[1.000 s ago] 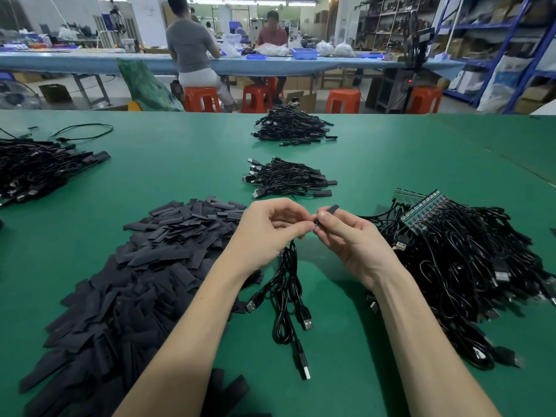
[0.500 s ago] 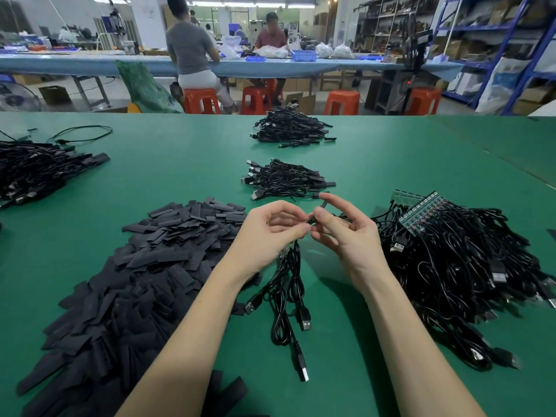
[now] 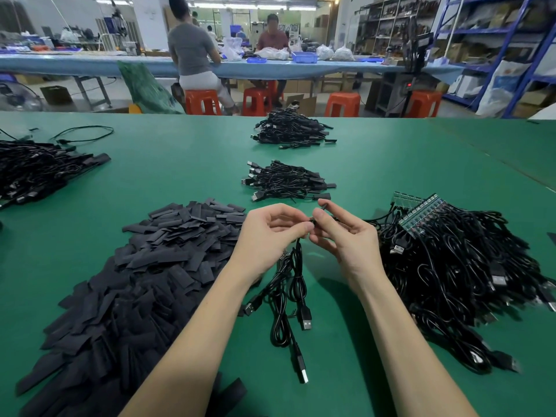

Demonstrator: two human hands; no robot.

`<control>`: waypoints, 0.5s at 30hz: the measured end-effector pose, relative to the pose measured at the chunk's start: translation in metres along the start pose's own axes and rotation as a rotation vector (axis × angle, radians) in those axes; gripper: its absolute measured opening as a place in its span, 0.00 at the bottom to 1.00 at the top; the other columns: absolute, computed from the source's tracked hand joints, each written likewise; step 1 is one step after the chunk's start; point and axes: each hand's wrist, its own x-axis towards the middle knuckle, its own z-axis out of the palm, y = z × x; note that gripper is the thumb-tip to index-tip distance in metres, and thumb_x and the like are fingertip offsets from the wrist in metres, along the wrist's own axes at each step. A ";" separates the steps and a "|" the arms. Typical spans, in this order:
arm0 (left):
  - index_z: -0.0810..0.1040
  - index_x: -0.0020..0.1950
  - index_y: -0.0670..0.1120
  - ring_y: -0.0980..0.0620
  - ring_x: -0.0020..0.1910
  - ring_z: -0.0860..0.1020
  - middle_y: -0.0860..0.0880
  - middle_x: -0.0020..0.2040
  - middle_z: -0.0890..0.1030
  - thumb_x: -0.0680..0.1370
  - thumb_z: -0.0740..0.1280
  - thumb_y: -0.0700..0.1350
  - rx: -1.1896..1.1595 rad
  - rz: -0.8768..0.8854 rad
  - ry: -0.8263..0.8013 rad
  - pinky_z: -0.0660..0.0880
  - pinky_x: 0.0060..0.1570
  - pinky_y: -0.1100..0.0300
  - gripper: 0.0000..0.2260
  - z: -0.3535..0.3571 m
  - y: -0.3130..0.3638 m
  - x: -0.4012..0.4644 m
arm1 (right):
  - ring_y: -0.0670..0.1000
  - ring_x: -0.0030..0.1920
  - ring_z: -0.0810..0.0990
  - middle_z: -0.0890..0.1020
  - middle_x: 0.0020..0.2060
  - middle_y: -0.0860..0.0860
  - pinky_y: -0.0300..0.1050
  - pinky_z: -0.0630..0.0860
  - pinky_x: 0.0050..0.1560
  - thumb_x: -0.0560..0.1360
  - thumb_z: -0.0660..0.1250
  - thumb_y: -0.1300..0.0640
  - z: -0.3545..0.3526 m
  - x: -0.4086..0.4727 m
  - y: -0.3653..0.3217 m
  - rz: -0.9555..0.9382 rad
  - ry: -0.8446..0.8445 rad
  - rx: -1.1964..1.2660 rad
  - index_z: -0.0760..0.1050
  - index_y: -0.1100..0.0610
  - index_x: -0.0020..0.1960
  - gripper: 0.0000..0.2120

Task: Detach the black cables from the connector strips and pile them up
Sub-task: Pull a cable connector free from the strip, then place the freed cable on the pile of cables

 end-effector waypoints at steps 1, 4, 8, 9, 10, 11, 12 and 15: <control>0.84 0.45 0.44 0.54 0.43 0.85 0.49 0.41 0.87 0.72 0.78 0.38 0.001 0.010 0.007 0.79 0.47 0.65 0.05 0.001 0.000 0.000 | 0.51 0.38 0.84 0.87 0.41 0.58 0.40 0.82 0.43 0.72 0.77 0.60 0.001 0.000 0.000 0.010 0.003 0.007 0.83 0.58 0.61 0.18; 0.83 0.47 0.45 0.56 0.45 0.84 0.50 0.42 0.87 0.73 0.78 0.39 0.046 0.022 0.006 0.78 0.49 0.65 0.06 0.004 0.002 0.003 | 0.49 0.37 0.83 0.86 0.40 0.54 0.39 0.81 0.40 0.73 0.76 0.59 0.002 -0.001 0.000 0.034 0.028 0.033 0.83 0.54 0.60 0.16; 0.80 0.51 0.52 0.59 0.41 0.81 0.54 0.46 0.83 0.69 0.81 0.50 0.332 -0.107 -0.083 0.78 0.50 0.65 0.15 0.006 0.000 0.002 | 0.45 0.32 0.80 0.87 0.39 0.51 0.37 0.78 0.34 0.74 0.76 0.56 -0.002 0.003 -0.007 -0.010 0.175 0.045 0.84 0.50 0.57 0.12; 0.80 0.51 0.52 0.59 0.40 0.81 0.55 0.46 0.83 0.69 0.81 0.50 0.382 -0.128 -0.101 0.78 0.49 0.65 0.15 0.007 -0.001 0.000 | 0.45 0.31 0.79 0.87 0.38 0.50 0.36 0.77 0.32 0.74 0.76 0.56 -0.004 0.004 -0.009 -0.024 0.211 0.048 0.83 0.50 0.57 0.12; 0.81 0.50 0.52 0.59 0.38 0.80 0.55 0.45 0.82 0.70 0.80 0.49 0.396 -0.137 -0.108 0.78 0.48 0.64 0.13 0.009 -0.001 -0.001 | 0.44 0.30 0.78 0.86 0.38 0.49 0.36 0.77 0.32 0.74 0.76 0.55 -0.005 0.005 -0.010 -0.037 0.236 0.049 0.83 0.50 0.58 0.13; 0.81 0.50 0.52 0.59 0.37 0.80 0.55 0.44 0.83 0.70 0.79 0.47 0.390 -0.137 -0.104 0.78 0.48 0.64 0.12 0.011 -0.001 -0.003 | 0.44 0.30 0.78 0.87 0.38 0.49 0.36 0.77 0.31 0.74 0.76 0.55 -0.005 0.006 -0.010 -0.047 0.250 0.050 0.82 0.49 0.59 0.14; 0.80 0.50 0.52 0.60 0.37 0.81 0.55 0.43 0.83 0.71 0.79 0.46 0.380 -0.131 -0.091 0.78 0.47 0.65 0.11 0.013 -0.001 -0.003 | 0.44 0.31 0.79 0.87 0.39 0.48 0.36 0.77 0.31 0.74 0.76 0.53 -0.005 0.007 -0.011 -0.054 0.256 0.047 0.82 0.49 0.61 0.16; 0.78 0.51 0.50 0.60 0.37 0.82 0.54 0.44 0.83 0.72 0.78 0.44 0.323 -0.087 -0.009 0.78 0.43 0.69 0.12 0.020 0.003 -0.001 | 0.47 0.33 0.83 0.88 0.43 0.48 0.38 0.78 0.31 0.78 0.72 0.47 -0.005 0.008 -0.010 -0.058 0.276 0.011 0.76 0.45 0.63 0.15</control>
